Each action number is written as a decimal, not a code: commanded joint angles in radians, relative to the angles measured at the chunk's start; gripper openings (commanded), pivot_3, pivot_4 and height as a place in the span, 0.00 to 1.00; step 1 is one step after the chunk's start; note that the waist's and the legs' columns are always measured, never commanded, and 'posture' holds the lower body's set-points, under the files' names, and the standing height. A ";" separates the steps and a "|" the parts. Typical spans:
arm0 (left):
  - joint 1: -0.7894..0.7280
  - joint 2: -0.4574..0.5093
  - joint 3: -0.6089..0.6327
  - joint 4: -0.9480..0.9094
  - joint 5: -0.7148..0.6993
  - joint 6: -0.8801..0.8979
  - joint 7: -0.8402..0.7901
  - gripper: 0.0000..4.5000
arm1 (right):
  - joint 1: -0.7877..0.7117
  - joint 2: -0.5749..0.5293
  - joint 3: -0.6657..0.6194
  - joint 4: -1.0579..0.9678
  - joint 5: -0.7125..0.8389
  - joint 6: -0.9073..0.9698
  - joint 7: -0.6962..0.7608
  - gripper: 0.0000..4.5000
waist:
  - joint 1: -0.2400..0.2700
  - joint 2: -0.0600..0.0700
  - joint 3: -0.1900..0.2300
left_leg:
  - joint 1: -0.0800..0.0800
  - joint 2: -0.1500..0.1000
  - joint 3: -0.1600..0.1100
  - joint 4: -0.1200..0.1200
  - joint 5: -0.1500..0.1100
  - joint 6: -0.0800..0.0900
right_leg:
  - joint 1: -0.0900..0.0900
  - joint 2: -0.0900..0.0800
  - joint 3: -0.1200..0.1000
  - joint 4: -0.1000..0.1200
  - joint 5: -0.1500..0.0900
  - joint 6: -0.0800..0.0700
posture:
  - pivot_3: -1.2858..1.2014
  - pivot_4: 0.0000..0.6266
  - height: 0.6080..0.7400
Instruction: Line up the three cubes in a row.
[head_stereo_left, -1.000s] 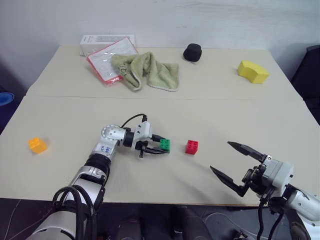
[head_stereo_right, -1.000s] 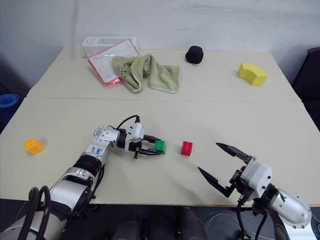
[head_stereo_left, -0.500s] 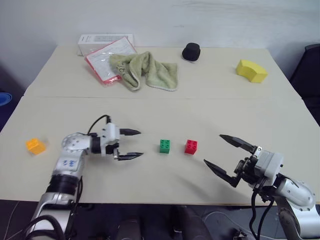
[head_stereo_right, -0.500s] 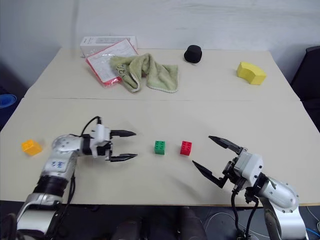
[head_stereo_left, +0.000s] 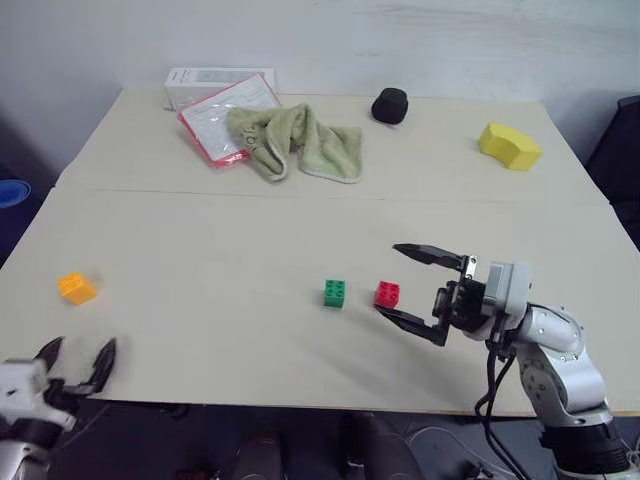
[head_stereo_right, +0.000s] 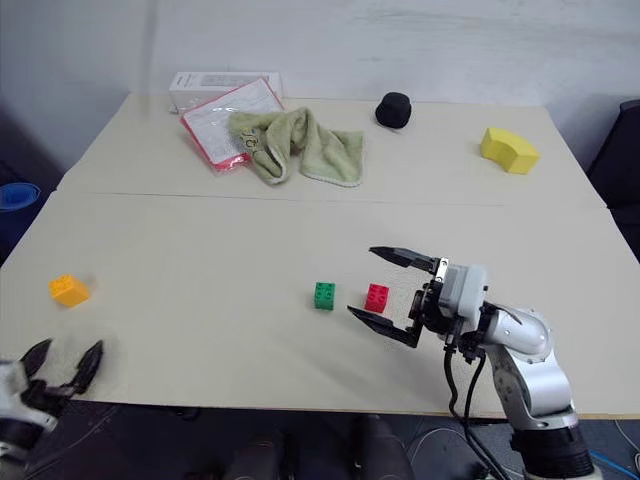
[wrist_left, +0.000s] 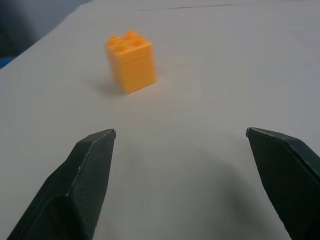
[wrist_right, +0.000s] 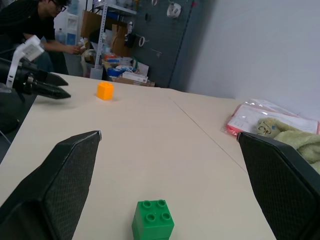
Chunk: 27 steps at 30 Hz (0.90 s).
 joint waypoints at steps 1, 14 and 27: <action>-0.022 -0.022 0.021 -0.120 -0.064 0.033 0.117 0.97 | -0.029 0.010 0.005 0.009 0.001 -0.011 0.016 1.00 | 0.002 0.000 0.000 | 0.000 0.000 0.000 0.000 0.000 0.000 | 0.000 0.000 0.000 0.000 0.000 0.000 | 0.52 0.24 1.00; -0.377 0.017 -0.139 -0.049 0.138 0.236 0.548 0.97 | -0.090 0.020 0.022 0.046 -0.017 0.001 0.025 1.00 | -0.004 -0.001 -0.001 | 0.000 0.000 0.001 0.000 0.000 -0.001 | 0.000 0.002 0.000 0.001 0.000 0.001 | 0.52 0.24 1.00; -0.524 0.128 -0.176 0.180 0.203 0.248 0.543 0.66 | 0.025 0.028 -0.004 -0.022 -0.070 -0.036 -0.062 1.00 | -0.002 -0.001 -0.001 | 0.000 0.000 0.001 0.000 0.001 -0.004 | -0.001 0.002 -0.001 0.002 0.000 0.000 | 0.52 0.24 1.00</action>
